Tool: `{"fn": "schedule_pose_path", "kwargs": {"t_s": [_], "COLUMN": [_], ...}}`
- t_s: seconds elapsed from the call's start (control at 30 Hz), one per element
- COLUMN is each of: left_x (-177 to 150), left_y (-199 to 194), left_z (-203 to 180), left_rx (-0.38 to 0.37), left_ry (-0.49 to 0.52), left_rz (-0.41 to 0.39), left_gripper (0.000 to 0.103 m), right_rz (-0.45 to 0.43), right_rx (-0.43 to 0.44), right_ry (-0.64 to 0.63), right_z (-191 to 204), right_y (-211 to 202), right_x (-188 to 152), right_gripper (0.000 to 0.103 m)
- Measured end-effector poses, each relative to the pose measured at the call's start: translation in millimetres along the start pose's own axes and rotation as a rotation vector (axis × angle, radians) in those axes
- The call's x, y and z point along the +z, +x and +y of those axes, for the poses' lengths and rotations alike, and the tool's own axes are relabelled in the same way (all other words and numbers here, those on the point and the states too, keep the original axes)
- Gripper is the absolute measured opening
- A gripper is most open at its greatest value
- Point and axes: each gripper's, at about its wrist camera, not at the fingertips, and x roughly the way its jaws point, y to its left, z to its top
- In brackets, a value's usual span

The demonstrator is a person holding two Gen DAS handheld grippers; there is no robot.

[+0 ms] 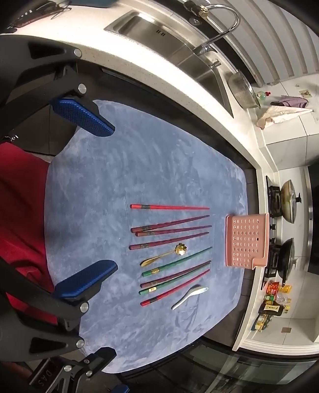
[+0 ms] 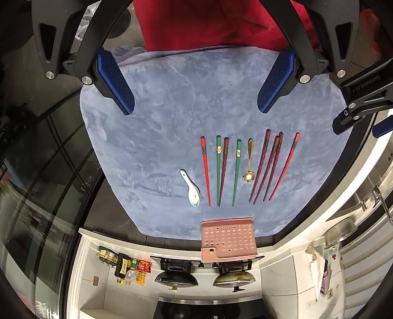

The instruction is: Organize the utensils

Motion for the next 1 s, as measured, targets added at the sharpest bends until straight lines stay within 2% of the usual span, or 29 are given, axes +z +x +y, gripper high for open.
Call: {"fn": "schedule_pose_path", "kwargs": {"t_s": [0.6, 0.63, 0.67, 1.0], "left_x": [-1.4, -1.7, -1.6, -3.2], "left_y": [1.5, 6.8, 1.8, 0.4], "left_z": [-3.8, -8.0, -3.6, -2.3], "left_rx": [-0.003, 0.081, -0.002, -0.007], "left_ry": [-0.004, 0.037, -0.004, -0.005], "left_rz": [0.003, 0.000, 0.004, 0.007], "left_gripper": [0.096, 0.096, 0.096, 0.096], "right_rz": [-0.014, -0.015, -0.014, -0.013], "right_rx": [-0.005, -0.002, -0.001, -0.002], "right_ry": [-0.006, -0.004, -0.004, -0.005], "right_z": [2.1, 1.5, 1.5, 2.2], "right_y": [-4.5, -4.2, -3.7, -3.8], "right_x": [1.0, 0.8, 1.0, 0.9], "right_gripper": [0.096, 0.096, 0.096, 0.096]}}
